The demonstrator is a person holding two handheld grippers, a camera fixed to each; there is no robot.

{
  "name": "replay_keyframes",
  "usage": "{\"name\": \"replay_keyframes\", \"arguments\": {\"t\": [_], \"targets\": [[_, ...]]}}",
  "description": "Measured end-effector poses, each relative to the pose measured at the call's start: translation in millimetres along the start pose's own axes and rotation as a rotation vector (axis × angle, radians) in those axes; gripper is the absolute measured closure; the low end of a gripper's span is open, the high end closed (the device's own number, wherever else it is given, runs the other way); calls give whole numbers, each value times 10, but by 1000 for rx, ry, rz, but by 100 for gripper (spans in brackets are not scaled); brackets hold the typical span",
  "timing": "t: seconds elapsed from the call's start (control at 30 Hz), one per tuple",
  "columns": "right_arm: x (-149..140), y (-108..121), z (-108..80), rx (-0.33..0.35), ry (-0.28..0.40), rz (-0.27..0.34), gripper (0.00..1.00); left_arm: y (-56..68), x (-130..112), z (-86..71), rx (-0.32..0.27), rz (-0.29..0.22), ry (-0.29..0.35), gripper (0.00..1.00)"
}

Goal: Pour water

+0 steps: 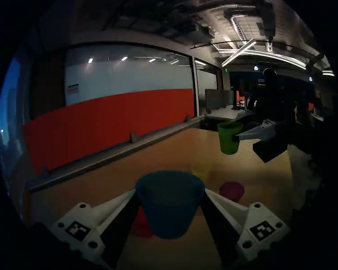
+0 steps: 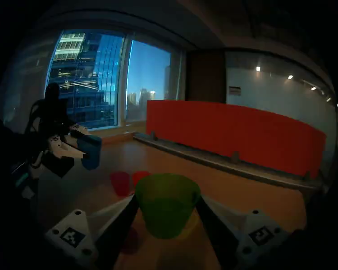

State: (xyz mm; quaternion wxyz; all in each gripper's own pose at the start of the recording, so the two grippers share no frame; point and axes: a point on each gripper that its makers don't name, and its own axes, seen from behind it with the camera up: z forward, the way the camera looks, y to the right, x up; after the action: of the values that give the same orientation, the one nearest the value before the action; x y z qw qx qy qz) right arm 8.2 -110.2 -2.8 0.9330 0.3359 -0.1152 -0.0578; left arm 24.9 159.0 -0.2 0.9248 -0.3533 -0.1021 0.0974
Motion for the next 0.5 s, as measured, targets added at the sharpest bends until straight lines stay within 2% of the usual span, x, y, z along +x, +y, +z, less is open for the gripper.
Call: {"name": "replay_keyframes", "arguments": {"t": [0.2, 0.5], "targets": [[-177, 14, 14, 6, -58, -5, 10, 76, -200, 45, -22, 22, -58, 14], [-416, 20, 47, 22, -134, 7, 10, 153, -511, 94, -53, 28, -137, 13]]}}
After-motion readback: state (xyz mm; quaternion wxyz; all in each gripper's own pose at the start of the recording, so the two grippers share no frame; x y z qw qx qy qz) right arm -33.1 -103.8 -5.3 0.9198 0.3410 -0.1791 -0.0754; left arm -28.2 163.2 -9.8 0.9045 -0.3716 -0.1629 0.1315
